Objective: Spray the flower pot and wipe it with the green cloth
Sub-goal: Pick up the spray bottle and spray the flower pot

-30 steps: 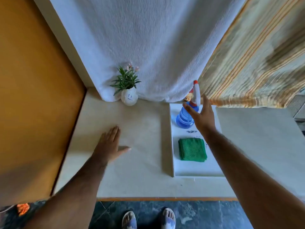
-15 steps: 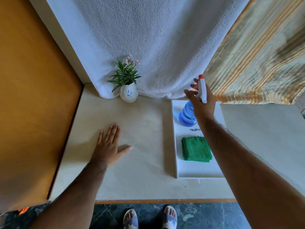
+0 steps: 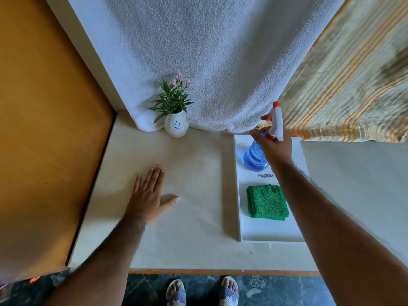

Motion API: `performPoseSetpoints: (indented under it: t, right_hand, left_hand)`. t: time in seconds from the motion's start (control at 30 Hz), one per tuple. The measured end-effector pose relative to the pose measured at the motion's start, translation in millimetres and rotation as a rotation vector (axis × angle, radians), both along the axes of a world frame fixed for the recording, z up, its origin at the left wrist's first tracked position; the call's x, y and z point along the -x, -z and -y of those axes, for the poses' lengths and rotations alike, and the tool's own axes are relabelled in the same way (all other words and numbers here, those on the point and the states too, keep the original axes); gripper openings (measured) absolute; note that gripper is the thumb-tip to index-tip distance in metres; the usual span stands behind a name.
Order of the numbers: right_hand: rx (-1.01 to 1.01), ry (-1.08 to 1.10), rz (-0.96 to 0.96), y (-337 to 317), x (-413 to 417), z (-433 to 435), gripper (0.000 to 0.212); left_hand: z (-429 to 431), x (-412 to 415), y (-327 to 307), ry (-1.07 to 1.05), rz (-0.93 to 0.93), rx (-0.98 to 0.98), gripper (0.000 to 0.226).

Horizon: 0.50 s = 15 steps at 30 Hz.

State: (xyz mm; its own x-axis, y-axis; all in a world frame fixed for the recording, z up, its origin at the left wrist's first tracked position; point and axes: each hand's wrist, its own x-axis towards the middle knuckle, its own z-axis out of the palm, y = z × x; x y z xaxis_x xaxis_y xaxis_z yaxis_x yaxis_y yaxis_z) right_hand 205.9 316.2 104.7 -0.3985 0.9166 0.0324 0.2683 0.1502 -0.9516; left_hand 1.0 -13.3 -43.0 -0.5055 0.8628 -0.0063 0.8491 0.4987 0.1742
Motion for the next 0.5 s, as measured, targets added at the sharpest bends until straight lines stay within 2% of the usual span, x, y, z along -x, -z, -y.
performPoseSetpoints:
  t: [0.17, 0.27, 0.4, 0.5]
  right_hand:
    - [-0.026, 0.11, -0.023, 9.2, 5.0, 1.4, 0.018]
    - [-0.017, 0.081, -0.063, -0.9, 10.1, 2.0, 0.013]
    - [-0.014, 0.112, -0.128, -28.4, 14.6, -2.2, 0.018]
    - [-0.098, -0.028, -0.142, -53.7, 28.4, 8.2, 0.028]
  left_hand:
    - [0.1, -0.3, 2.7, -0.001, -0.023, -0.025, 0.107]
    - [1.6, -2.7, 2.4, -0.012, -0.034, -0.031, 0.107]
    - [1.3, -4.0, -1.0, -0.019, -0.033, -0.022, 0.108]
    - [1.2, -5.0, -2.9, -0.035, -0.026, -0.027, 0.111]
